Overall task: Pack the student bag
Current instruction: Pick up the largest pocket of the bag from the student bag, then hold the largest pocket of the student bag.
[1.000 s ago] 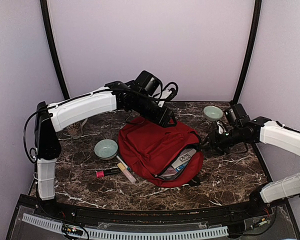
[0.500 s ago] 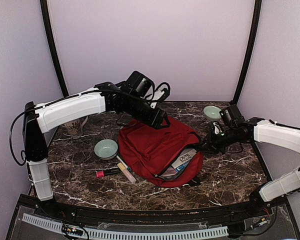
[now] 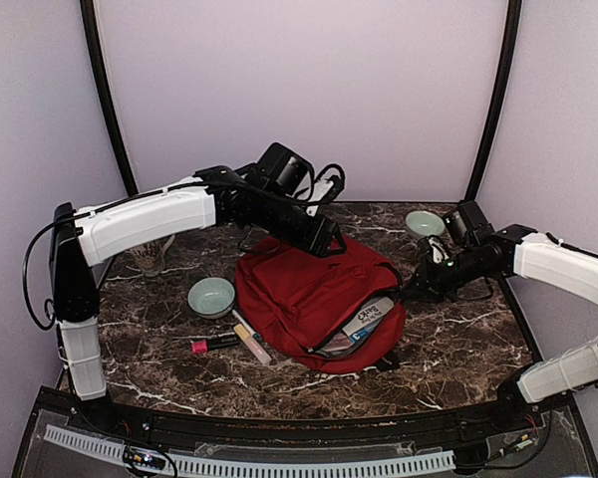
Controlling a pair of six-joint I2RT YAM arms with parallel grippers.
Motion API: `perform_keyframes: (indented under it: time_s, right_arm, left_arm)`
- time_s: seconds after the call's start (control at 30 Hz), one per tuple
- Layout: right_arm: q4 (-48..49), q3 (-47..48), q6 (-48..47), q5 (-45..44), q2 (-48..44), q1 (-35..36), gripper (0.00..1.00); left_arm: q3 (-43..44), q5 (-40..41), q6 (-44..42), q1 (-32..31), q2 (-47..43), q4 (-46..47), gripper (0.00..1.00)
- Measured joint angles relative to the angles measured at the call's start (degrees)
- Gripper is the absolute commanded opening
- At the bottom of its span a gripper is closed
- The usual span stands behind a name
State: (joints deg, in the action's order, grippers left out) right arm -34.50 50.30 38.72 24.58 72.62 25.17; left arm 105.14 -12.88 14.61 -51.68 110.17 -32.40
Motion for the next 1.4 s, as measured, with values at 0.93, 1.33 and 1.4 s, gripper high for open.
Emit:
perform_keyframes:
  time_s: [0.93,1.33,1.4]
  right_arm:
    - [-2.5,0.2,-5.5,5.3,-1.8,-0.7,0.0]
    - [-4.4,-4.4,-5.5,8.9,-7.7,-0.9,0.0]
    - [-5.9,-4.7,-5.7,9.1,-8.5,-0.9,0.0]
  left_arm:
    - [25.7,-3.8,13.5,-2.7,24.1,2.2,0.7]
    - [32.0,-12.2,27.0,-6.7,40.4,9.4,0.68]
    - [32.5,-13.6,28.8,-7.5,42.0,11.5,0.52]
